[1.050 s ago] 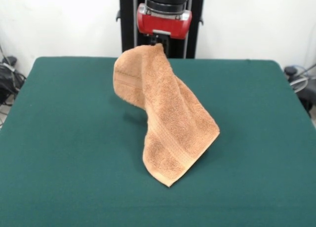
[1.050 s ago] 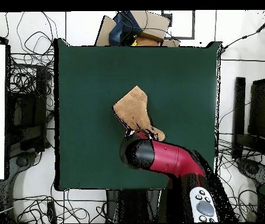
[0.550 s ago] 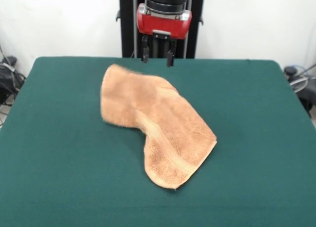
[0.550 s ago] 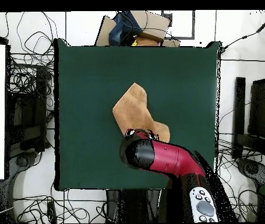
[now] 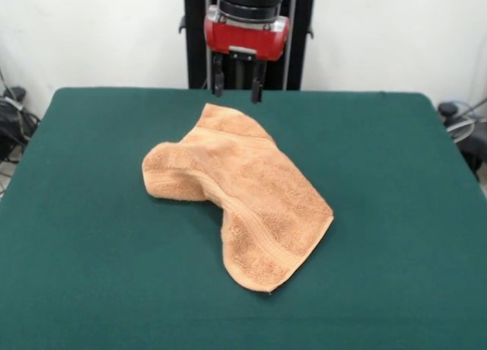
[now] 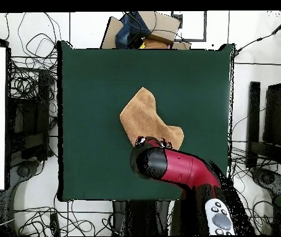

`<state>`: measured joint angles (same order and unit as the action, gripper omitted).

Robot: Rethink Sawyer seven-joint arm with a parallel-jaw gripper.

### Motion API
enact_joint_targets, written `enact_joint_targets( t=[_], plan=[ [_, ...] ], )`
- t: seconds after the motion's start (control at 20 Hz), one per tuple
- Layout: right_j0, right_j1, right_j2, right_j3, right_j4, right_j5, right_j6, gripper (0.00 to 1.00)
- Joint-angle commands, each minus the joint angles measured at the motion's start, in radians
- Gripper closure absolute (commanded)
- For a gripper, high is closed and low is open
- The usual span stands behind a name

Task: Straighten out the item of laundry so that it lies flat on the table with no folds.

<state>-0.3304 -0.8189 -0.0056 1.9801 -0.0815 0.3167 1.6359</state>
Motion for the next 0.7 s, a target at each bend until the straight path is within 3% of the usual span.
enact_joint_targets(
  t=[0.05,0.7],
  plan=[
    [-0.016,0.058,0.081,-0.005,0.007,-0.037,0.125,0.00],
    [0.089,0.188,0.025,-0.138,0.034,-0.046,0.190,0.00]
  ],
)
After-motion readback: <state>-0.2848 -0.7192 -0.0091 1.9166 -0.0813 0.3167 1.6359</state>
